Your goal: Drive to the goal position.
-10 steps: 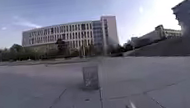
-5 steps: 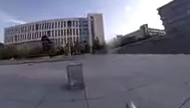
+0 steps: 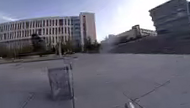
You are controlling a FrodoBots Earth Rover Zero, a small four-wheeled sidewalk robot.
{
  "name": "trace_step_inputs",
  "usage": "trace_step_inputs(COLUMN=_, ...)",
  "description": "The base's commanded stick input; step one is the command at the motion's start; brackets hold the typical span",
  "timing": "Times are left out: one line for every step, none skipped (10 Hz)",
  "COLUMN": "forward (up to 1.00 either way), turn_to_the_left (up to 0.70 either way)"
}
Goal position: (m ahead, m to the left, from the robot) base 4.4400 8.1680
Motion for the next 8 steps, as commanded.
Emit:
trace_step_inputs(forward=1.00, turn_to_the_left=-0.27)
trace_step_inputs(forward=1.00, turn_to_the_left=-0.27)
trace_step_inputs(forward=1.00, turn_to_the_left=-0.27)
trace_step_inputs(forward=1.00, turn_to_the_left=-0.27)
trace_step_inputs(forward=1.00, turn_to_the_left=-0.27)
trace_step_inputs(forward=1.00, turn_to_the_left=-0.27)
trace_step_inputs(forward=1.00, turn_to_the_left=-0.27)
trace_step_inputs(forward=1.00, turn_to_the_left=-0.27)
